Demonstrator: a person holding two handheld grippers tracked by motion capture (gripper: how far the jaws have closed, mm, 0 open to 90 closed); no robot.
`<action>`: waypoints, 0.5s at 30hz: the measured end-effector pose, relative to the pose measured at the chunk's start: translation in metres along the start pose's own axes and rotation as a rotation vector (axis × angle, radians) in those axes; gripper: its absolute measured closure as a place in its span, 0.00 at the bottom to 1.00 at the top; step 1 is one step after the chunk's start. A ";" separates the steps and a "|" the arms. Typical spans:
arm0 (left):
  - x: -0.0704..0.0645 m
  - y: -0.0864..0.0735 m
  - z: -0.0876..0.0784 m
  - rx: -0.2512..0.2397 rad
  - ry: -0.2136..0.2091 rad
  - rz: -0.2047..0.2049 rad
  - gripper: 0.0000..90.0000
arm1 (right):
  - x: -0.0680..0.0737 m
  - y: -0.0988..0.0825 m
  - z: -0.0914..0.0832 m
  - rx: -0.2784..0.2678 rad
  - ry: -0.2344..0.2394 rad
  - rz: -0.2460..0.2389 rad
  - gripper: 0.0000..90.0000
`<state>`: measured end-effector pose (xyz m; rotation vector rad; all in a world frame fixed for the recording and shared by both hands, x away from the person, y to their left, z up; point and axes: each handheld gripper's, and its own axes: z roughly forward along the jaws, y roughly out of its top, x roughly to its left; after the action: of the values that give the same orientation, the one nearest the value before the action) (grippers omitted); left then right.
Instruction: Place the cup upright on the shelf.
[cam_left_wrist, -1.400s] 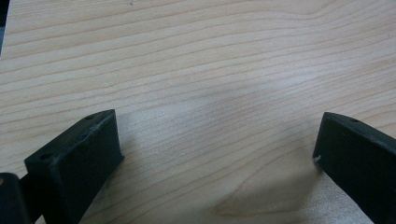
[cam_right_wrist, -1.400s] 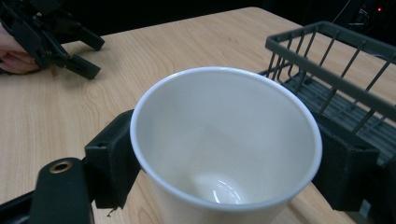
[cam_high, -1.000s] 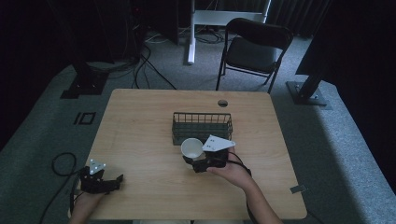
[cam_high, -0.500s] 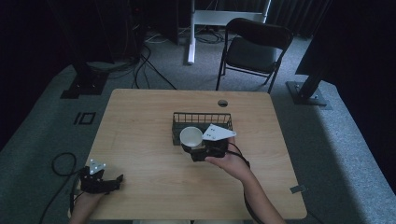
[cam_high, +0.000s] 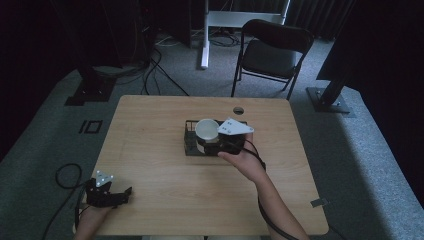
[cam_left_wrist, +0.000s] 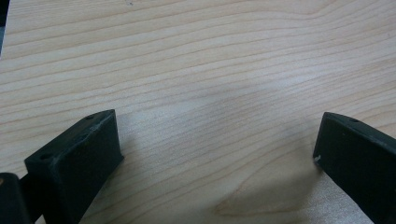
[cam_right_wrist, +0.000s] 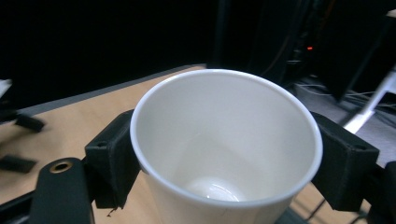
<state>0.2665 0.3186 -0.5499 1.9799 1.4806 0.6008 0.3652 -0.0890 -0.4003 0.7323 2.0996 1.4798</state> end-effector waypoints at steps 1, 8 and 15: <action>0.000 0.000 0.000 0.000 0.000 0.000 0.01 | 0.000 0.000 0.000 0.000 0.000 0.000 0.22; 0.000 0.000 0.000 0.001 0.000 0.000 0.01 | -0.017 0.015 0.006 -0.018 -0.094 0.032 0.22; 0.000 0.000 0.000 0.000 0.000 0.000 0.01 | -0.038 0.022 0.013 -0.015 -0.185 0.078 0.22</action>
<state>0.2666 0.3186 -0.5499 1.9794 1.4809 0.6010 0.4054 -0.0983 -0.3807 0.9177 1.9392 1.4087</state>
